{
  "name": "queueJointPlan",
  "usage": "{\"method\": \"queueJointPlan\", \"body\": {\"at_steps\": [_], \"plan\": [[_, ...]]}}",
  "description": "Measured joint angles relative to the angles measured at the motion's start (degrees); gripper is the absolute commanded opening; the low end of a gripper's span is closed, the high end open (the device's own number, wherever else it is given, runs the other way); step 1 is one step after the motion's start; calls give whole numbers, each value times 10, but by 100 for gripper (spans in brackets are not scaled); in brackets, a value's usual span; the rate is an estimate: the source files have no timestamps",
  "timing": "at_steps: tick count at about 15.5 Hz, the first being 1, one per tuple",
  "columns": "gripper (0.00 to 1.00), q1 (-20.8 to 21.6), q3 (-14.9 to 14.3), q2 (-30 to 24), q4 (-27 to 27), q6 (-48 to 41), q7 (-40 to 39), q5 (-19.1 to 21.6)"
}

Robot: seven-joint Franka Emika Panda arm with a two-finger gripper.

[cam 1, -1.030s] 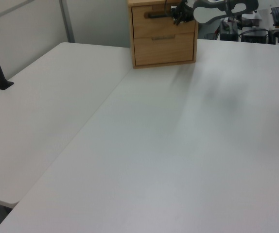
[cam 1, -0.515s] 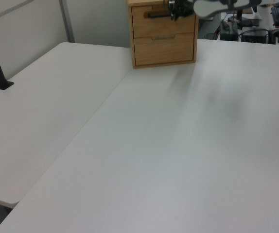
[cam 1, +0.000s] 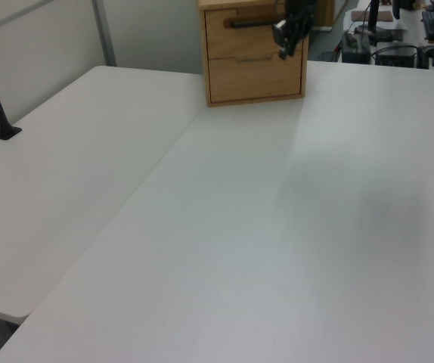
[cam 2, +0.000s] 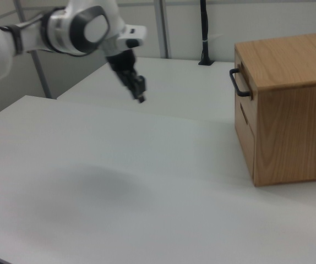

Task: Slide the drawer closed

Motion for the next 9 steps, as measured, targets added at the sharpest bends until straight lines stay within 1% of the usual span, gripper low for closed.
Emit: {"method": "queueJointPlan", "body": {"at_steps": [1,2,3,6,9], "plan": [[66,5,2,-16,-6,-32,-38,18],[80,8,3,-31,-9,-62,-72,31],[100,9,2,-48,-11,-91,-100,39],[100,16,3,-97,-31,-140,-147,47],[100,35,3,-124,-65,-143,-152,47]]}}
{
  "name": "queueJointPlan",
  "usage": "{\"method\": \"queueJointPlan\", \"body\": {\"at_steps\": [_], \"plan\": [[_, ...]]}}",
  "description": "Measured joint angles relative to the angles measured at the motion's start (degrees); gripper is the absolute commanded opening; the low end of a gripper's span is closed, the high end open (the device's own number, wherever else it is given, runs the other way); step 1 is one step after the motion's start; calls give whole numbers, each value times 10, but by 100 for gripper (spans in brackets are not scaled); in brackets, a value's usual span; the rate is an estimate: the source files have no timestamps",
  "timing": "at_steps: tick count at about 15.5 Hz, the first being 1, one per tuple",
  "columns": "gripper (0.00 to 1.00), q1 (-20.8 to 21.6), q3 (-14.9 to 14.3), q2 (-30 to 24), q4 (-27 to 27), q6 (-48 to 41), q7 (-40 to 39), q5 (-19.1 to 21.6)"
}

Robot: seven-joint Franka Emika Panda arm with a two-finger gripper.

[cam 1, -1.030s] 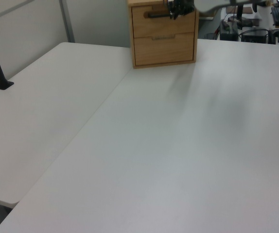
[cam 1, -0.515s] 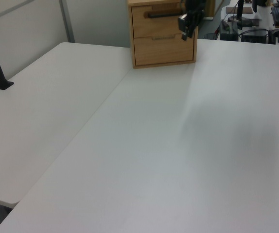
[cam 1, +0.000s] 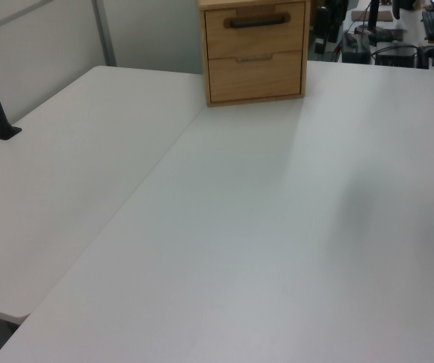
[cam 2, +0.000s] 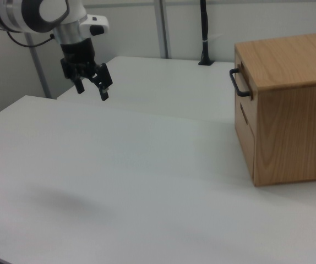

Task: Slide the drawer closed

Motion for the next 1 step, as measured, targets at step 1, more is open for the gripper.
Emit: {"method": "queueJointPlan", "body": {"at_steps": [1], "plan": [[100,3,0,-1,-5,-1,0,0]]}}
